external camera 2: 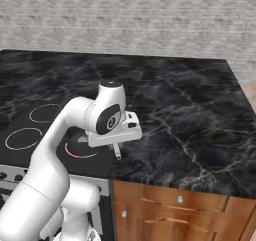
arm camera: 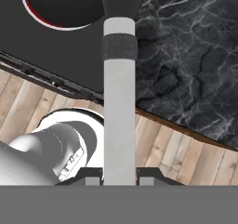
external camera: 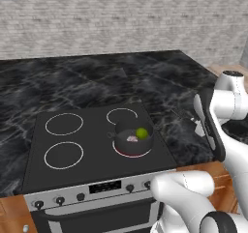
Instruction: Put the garlic and lime in the pot. Retrieve the spatula and lightly stir the vegetables in the pot.
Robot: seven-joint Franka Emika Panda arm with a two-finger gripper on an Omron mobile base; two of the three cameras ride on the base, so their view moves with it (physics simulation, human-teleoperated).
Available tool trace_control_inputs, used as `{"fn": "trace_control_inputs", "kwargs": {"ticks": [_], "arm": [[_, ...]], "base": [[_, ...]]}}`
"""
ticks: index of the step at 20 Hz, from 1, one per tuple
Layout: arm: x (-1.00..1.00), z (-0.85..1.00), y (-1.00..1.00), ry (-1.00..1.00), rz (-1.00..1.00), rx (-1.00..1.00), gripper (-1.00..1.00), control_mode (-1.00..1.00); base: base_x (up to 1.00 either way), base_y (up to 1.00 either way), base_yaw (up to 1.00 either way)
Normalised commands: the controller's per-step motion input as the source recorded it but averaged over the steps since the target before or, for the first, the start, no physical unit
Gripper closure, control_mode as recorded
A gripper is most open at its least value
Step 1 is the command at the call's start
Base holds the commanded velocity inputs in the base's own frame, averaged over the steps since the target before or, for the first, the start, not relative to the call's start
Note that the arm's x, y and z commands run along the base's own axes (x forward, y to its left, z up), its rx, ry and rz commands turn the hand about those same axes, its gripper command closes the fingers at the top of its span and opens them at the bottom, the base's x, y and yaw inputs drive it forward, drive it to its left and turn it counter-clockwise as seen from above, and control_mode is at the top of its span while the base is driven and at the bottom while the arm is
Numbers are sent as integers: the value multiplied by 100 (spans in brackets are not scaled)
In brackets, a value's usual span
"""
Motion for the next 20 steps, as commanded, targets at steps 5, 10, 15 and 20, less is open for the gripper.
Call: {"fn": "trace_control_inputs", "kwargs": {"ticks": [5,10,15,20], "arm": [[0,0,0,0,0,0,100,100],[0,0,0,0,0,0,100,100],[34,5,49,11,0,-11,100,-100],[65,10,36,26,13,-14,100,-100]], "base": [[1,51,-3],[14,47,-4],[0,0,0],[0,0,0]]}}
